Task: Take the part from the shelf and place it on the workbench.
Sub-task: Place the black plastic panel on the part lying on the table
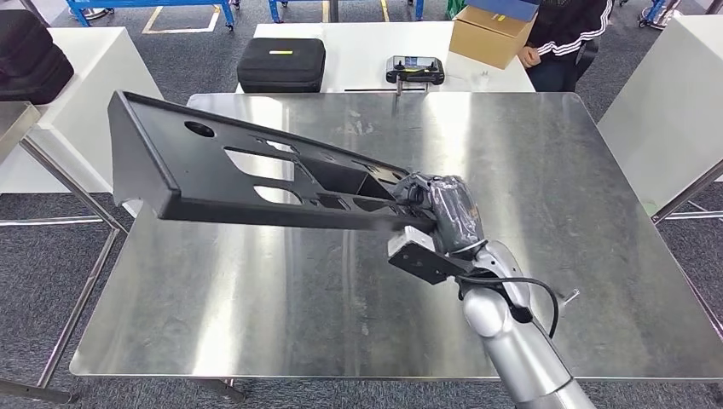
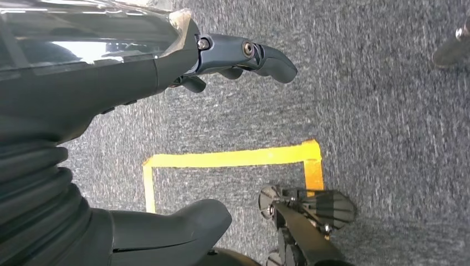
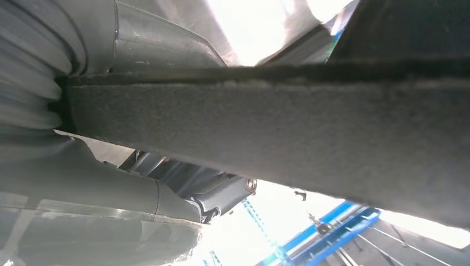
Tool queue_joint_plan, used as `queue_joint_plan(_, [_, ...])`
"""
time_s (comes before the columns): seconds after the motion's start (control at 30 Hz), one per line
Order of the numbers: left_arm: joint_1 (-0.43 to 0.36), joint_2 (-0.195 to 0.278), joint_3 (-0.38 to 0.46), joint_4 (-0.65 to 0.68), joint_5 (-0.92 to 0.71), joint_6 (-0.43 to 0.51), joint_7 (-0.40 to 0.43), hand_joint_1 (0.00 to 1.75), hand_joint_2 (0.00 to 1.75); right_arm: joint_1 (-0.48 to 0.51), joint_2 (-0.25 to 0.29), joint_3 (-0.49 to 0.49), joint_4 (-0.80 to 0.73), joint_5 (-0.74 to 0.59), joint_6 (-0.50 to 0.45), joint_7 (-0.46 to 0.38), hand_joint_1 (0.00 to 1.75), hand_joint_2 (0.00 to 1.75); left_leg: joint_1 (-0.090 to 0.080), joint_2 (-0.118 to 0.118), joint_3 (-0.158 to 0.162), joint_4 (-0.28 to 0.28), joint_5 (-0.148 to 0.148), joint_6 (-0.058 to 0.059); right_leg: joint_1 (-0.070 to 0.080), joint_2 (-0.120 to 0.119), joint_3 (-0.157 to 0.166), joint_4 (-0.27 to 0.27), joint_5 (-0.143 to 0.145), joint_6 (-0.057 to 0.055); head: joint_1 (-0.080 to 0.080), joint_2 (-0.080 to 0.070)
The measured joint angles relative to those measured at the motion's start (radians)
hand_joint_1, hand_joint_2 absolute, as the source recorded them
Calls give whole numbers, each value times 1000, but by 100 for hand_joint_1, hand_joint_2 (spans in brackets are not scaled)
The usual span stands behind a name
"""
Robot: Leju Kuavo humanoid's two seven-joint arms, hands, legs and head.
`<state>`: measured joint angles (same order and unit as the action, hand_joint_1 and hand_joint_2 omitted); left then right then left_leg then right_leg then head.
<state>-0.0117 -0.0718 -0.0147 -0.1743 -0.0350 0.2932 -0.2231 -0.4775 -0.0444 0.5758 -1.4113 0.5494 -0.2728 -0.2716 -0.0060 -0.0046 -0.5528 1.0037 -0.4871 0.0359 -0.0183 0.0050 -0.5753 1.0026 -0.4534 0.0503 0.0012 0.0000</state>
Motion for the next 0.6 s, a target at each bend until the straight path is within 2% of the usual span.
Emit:
queue_joint_plan(0.3, [-2, 1, 0, 0, -4, -36, 2, 0, 175, -226, 81, 52, 413, 212, -122, 131, 175, 175, 0, -1, 0, 0, 0, 0, 0, 0, 0, 0, 0, 0, 0, 0])
queue_joint_plan(0.47, [-3, 4, 0, 0, 1, -51, 3, 0, 175, -378, 105, 94, 702, 454, -194, 341, 175, 175, 0, -3, 0, 1, 1, 0, 0, -3, 0, 0, 0, 0, 0, 0])
queue_joint_plan(0.6, [-1, 6, 0, 0, 3, -55, 3, 0, 175, -456, 100, 115, 866, 551, -191, 430, 175, 175, 0, -4, -1, 2, 1, 1, -1, -4, 0, 0, 0, 0, 0, 0])
